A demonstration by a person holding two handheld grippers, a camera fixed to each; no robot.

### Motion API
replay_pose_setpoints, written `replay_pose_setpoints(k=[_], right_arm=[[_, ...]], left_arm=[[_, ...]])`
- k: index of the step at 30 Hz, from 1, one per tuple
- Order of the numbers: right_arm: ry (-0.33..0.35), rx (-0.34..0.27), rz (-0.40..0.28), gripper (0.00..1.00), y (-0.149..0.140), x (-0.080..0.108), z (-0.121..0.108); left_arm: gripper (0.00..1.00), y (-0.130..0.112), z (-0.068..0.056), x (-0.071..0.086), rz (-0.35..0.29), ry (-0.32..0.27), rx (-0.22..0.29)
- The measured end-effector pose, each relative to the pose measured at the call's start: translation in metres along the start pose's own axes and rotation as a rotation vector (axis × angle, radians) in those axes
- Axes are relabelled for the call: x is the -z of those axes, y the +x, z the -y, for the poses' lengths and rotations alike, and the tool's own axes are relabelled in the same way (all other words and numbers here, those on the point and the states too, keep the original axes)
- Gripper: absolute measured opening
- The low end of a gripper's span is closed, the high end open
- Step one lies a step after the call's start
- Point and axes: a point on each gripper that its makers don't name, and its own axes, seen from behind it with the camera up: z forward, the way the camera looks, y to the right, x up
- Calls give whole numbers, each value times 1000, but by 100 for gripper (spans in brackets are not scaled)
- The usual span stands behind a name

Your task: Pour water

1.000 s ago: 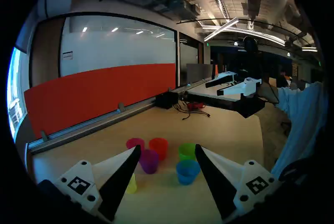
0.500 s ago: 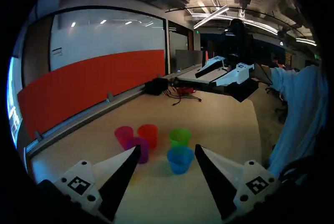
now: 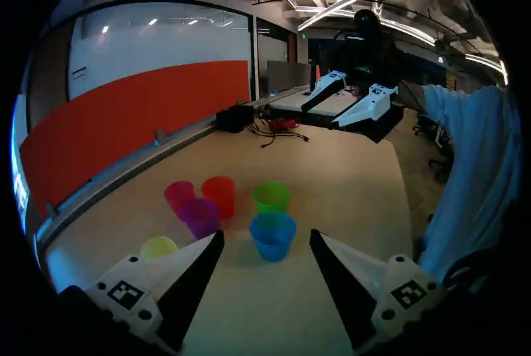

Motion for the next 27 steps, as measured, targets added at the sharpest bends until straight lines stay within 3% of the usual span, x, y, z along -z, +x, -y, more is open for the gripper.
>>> replay_pose_setpoints(k=[12,27], right_arm=[[15,11,33,100,-16,-8,3],[31,11,91,100,-53,-27,3]], left_arm=[[96,-19,-6,-9,39,-20,4],[96,-49,-10,-35,96,-50,17]])
